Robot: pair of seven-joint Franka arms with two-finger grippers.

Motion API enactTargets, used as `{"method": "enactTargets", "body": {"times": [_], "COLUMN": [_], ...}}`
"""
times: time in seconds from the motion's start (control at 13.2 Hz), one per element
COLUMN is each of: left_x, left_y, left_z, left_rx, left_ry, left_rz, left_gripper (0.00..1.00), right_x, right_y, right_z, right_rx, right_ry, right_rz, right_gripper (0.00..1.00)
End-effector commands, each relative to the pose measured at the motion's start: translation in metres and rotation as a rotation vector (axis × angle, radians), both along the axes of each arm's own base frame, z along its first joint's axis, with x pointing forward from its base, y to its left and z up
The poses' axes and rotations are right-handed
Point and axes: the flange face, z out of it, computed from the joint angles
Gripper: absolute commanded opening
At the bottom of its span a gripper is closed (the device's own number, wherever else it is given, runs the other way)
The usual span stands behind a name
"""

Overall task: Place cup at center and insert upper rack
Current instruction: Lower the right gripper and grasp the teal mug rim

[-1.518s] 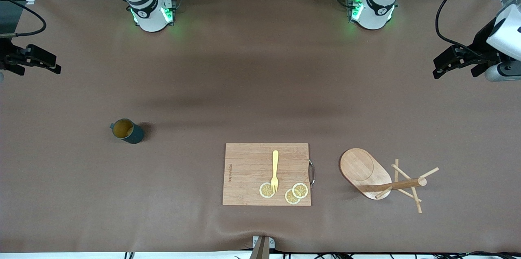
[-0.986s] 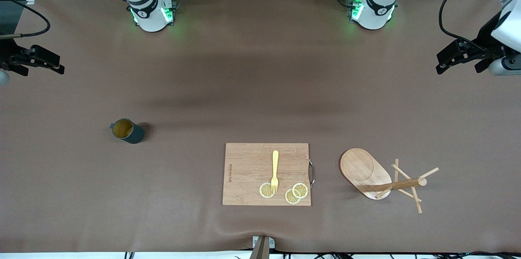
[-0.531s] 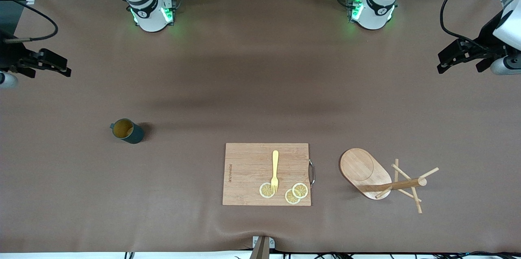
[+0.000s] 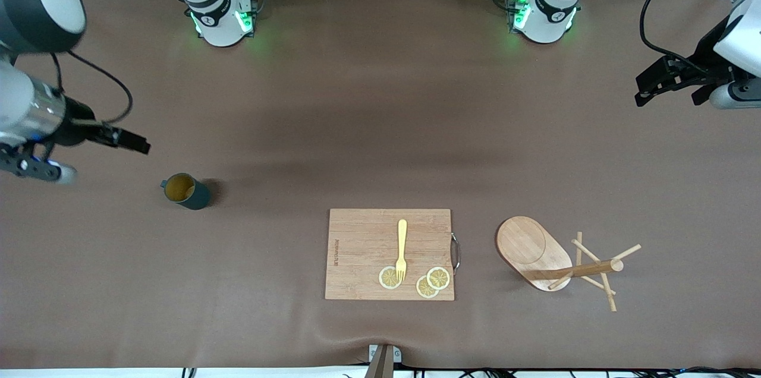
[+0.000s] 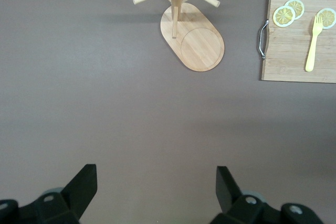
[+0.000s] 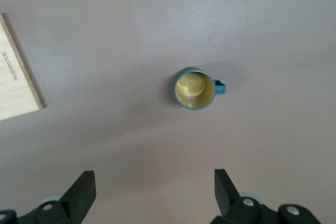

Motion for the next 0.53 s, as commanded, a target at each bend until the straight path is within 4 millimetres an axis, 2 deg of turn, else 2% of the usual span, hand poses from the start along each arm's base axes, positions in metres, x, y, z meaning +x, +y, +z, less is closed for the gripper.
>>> {"method": "enactTargets", "body": {"times": [0.0,0.23,0.38,0.46], "left_x": [-0.003,-0.003,-0.004,-0.004], "left_y": [-0.003,-0.004,-0.006,-0.005], "left_z": [0.003,0.003,0.003,0.003], "left_rx": [0.002,0.002,0.002,0.002], "left_ry": [0.006,0.006,0.007,0.007], "left_rz": [-0.025,-0.028,-0.031,-0.030], "left_gripper": [1.00,1.00,1.00,1.00], "right_x": [0.015,0.010,0.012,0.013], "right_y": [0.010,0.016,0.016,0.015], "right_z": [-0.046,-0.109,-0.139,-0.148], "right_rx": [0.007,-0.010,-0.043,-0.061], "right_ry": [0.007,0.003,0.020,0.026], "right_rz": [-0.052,-0.045,-0.019,-0.010], "right_gripper": [1.00,1.00,1.00,1.00]}}
